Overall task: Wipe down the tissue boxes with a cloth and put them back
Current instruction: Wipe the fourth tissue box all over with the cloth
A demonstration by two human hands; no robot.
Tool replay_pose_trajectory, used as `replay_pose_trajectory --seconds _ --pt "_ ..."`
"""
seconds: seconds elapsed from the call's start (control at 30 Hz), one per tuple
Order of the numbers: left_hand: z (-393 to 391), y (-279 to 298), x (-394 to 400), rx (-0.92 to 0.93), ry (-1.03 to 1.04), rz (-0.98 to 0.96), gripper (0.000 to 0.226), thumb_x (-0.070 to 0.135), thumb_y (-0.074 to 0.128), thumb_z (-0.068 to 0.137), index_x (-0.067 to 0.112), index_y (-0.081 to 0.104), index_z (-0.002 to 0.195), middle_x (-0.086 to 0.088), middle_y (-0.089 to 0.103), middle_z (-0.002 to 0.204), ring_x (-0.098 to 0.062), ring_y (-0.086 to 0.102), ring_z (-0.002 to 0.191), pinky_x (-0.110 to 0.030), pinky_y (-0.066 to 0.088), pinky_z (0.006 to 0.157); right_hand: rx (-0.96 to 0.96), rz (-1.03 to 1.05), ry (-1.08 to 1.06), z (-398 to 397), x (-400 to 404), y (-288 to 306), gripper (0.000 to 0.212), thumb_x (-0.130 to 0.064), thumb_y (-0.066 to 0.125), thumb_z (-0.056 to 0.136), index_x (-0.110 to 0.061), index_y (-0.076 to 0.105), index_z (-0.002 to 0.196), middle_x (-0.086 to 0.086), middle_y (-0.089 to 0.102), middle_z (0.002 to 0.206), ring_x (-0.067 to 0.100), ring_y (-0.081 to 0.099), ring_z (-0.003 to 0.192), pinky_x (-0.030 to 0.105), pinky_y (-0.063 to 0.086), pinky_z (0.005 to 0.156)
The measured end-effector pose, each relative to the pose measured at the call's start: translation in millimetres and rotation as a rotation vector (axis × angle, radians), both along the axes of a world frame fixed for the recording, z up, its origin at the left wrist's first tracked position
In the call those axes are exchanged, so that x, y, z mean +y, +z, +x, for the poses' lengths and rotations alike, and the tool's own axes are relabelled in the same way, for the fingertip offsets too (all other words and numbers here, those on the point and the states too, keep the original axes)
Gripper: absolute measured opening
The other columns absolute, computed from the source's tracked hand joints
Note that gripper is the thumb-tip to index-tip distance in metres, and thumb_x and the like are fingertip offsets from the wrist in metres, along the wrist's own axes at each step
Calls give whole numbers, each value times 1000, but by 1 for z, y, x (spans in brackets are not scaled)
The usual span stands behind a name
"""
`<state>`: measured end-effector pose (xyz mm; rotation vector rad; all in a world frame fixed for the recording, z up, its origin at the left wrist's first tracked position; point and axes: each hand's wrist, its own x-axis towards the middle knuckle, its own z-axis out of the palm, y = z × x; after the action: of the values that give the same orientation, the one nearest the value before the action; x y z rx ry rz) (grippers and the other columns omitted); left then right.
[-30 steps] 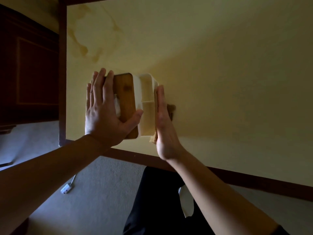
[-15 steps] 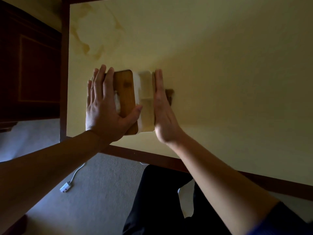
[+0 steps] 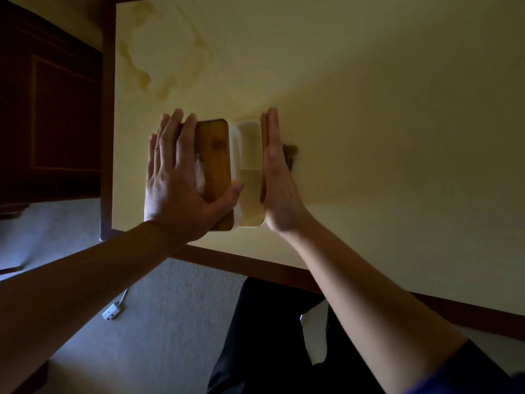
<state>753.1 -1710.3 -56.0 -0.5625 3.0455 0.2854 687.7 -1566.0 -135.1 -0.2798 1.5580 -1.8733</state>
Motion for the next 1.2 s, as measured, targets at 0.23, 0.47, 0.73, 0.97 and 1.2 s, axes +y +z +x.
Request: replay_pose_trajectory --seconds 0.23,0.47,0.73,0.97,1.2 --pt "2 -1 1 4 27 -10 110 83 47 84 7 24 161 -16 22 168 -33 14 159 -59 19 126 105 72 27 -43 -22 5 62 -38 18 113 -15 2 169 0 -6 177 10 -10 162 28 -4 131" --pt "1 -2 1 5 47 -8 108 75 55 83 9 23 162 -13 20 169 -30 12 159 -57 17 127 84 -22 5 35 20 0 72 -54 22 110 -22 -2 169 -4 -1 178 24 8 164 66 19 126" --pt "1 -2 0 -13 6 -2 110 76 55 82 9 22 162 -14 20 169 -32 11 159 -58 15 127 -17 -44 -11 70 34 6 77 -75 22 102 -44 -7 166 -7 -1 178 28 10 163 68 23 124" --pt "1 -1 0 9 5 5 109 75 56 83 6 25 161 -16 23 168 -33 14 159 -57 16 127 85 15 -10 -13 -6 0 68 -55 18 111 -23 -3 167 1 -7 177 15 -6 163 53 5 133" --pt "1 0 2 12 57 3 107 75 56 83 10 23 162 -13 21 169 -31 13 159 -57 16 127 118 51 37 -34 -17 2 68 -48 18 112 -14 1 168 1 -6 177 10 -8 162 44 1 133"
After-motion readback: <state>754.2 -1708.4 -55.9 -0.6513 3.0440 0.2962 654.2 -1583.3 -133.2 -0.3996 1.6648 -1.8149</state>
